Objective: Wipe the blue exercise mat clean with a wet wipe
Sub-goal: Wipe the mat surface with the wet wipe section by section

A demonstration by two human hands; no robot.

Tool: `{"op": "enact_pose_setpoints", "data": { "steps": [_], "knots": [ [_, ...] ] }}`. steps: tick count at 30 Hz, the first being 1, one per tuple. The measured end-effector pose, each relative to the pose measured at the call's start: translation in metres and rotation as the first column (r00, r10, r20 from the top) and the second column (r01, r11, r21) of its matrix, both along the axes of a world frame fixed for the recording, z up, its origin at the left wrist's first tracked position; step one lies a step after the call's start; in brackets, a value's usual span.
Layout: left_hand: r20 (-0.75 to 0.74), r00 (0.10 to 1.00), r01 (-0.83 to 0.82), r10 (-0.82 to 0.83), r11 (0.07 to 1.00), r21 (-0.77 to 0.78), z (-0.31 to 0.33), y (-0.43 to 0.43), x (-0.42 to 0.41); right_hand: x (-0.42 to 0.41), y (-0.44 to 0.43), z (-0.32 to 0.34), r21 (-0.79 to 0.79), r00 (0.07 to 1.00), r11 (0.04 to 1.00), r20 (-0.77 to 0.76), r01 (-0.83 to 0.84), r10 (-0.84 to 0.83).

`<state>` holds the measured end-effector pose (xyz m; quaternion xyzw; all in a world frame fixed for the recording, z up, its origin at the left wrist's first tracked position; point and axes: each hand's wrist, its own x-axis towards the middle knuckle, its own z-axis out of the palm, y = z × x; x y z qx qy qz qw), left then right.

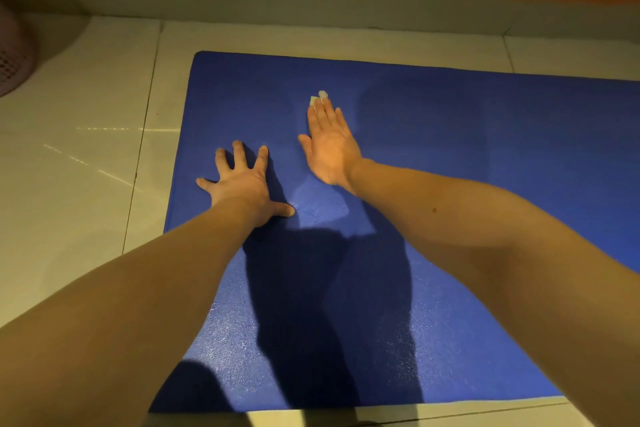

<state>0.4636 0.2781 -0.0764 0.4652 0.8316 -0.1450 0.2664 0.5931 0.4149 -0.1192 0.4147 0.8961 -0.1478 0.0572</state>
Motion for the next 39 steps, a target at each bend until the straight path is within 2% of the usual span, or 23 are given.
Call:
{"op": "enact_pose_setpoints", "data": {
  "steps": [2, 3, 8, 11, 14, 17, 19, 23, 26, 33, 36, 39],
  "knots": [
    [-0.002, 1.000, 0.003, -0.003, 1.000, 0.002, 0.000, -0.001, -0.001, 0.012, 0.019, 0.000, 0.005, 0.996, 0.996, 0.012, -0.084, 0.083],
    [-0.003, 1.000, 0.007, -0.007, 1.000, 0.003, 0.000, -0.001, -0.001, 0.022, 0.032, 0.002, 0.010, 0.998, 0.998, 0.009, -0.059, 0.059],
    [-0.012, 1.000, 0.018, -0.018, 1.000, -0.004, 0.001, -0.001, -0.001, 0.053, 0.087, 0.010, 0.009, 0.964, 0.974, 0.138, 0.226, -0.225],
    [-0.008, 1.000, 0.019, -0.019, 1.000, -0.003, 0.000, 0.000, 0.000, 0.019, 0.073, 0.009, -0.015, 0.953, 0.956, 0.089, 0.293, -0.290],
    [-0.007, 1.000, 0.020, -0.020, 1.000, -0.005, 0.000, 0.000, -0.001, -0.020, 0.051, 0.008, -0.057, 0.980, 0.978, 0.026, 0.198, -0.197],
    [-0.008, 1.000, 0.022, -0.022, 1.000, 0.005, 0.000, 0.000, -0.002, -0.023, 0.059, 0.007, -0.039, 0.995, 0.997, 0.078, 0.066, -0.063],
    [-0.009, 1.000, 0.025, -0.025, 1.000, 0.009, 0.000, 0.000, -0.002, -0.007, 0.078, 0.007, -0.023, 0.995, 0.998, 0.086, 0.053, -0.051],
    [-0.013, 1.000, 0.029, -0.029, 1.000, 0.005, 0.000, 0.000, -0.002, 0.033, 0.117, 0.014, 0.009, 0.945, 0.959, 0.167, 0.283, -0.280],
    [-0.019, 0.999, 0.037, -0.037, 0.999, 0.008, -0.001, 0.000, -0.002, 0.028, 0.122, 0.012, -0.011, 0.920, 0.934, 0.175, 0.357, -0.350],
    [-0.010, 0.999, 0.035, -0.035, 0.999, 0.019, -0.004, 0.000, -0.002, -0.036, 0.096, 0.016, -0.079, 0.959, 0.957, 0.053, 0.281, -0.277],
    [-0.009, 0.999, 0.035, -0.035, 0.999, 0.017, -0.003, 0.000, -0.002, -0.058, 0.081, 0.012, -0.090, 0.986, 0.983, -0.013, 0.162, -0.163],
    [-0.009, 0.999, 0.035, -0.035, 0.999, 0.017, -0.002, -0.001, -0.002, -0.063, 0.074, 0.008, -0.078, 1.000, 0.997, -0.010, 0.023, -0.024]
  ]
}}
